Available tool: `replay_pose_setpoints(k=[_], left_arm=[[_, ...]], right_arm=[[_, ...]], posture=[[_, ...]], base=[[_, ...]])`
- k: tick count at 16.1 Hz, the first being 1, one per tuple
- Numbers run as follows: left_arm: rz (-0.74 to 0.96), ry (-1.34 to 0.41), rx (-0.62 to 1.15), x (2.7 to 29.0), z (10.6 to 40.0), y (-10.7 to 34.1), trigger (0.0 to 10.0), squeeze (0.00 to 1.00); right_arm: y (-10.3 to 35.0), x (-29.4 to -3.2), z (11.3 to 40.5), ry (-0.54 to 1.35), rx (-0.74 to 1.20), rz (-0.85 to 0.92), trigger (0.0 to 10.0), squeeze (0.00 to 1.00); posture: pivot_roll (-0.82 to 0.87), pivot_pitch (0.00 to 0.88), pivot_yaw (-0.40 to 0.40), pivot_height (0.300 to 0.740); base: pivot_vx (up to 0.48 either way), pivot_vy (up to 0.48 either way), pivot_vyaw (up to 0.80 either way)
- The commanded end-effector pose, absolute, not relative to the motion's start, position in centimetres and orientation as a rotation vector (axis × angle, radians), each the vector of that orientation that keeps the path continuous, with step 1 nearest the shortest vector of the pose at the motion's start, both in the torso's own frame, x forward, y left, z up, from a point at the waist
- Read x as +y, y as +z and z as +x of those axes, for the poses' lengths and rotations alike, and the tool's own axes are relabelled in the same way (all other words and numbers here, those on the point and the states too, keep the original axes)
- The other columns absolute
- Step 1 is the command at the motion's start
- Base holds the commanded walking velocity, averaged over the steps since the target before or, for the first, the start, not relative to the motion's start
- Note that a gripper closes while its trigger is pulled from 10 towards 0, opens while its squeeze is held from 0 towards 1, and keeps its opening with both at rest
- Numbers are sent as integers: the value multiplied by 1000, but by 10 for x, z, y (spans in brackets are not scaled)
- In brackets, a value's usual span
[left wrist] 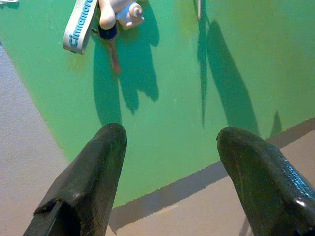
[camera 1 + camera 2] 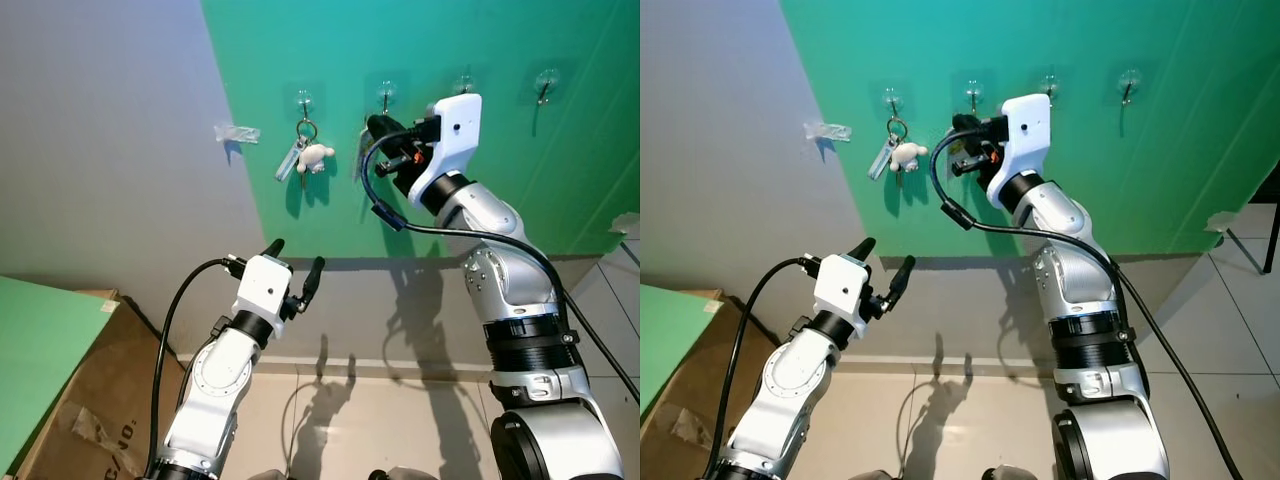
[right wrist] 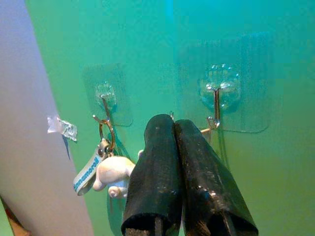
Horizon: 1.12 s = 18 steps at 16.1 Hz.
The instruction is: Hang keys on a hook
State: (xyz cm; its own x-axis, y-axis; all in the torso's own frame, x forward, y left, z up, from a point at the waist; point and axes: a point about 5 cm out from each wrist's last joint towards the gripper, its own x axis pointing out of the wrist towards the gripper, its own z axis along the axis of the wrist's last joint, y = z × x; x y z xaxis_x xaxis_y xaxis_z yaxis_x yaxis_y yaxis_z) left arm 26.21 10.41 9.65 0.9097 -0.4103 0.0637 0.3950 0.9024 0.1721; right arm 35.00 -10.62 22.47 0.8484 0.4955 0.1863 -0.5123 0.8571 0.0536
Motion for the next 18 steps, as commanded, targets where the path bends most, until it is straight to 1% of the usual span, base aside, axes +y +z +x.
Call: replay_pose_setpoints(k=[1,5,11,14,18], left_arm=[[169,-423,-102,105,262,98,10000,0],[171,-426,-102,104,262,98,10000,0],[172,-424,-99,105,262,98,10000,0],[174,-423,-98,106,262,98,10000,0],[172,-419,-93,107,262,97,10000,0]], right_arm=[[239,-106,350,545,-206,121,10000,0],[236,-117,356,483,-173,191,10000,0],[229,-122,361,451,-129,267,10000,0],[223,-121,363,470,-70,364,10000,0],[212,-126,367,454,30,554,10000,0]], posture=[[-174,39,66,736],[-173,40,66,736],[-170,41,67,736],[-163,42,65,736],[-159,44,62,736]], base=[[0,0,0],[0,0,0],[0,0,0],[0,0,0],[0,0,0]])
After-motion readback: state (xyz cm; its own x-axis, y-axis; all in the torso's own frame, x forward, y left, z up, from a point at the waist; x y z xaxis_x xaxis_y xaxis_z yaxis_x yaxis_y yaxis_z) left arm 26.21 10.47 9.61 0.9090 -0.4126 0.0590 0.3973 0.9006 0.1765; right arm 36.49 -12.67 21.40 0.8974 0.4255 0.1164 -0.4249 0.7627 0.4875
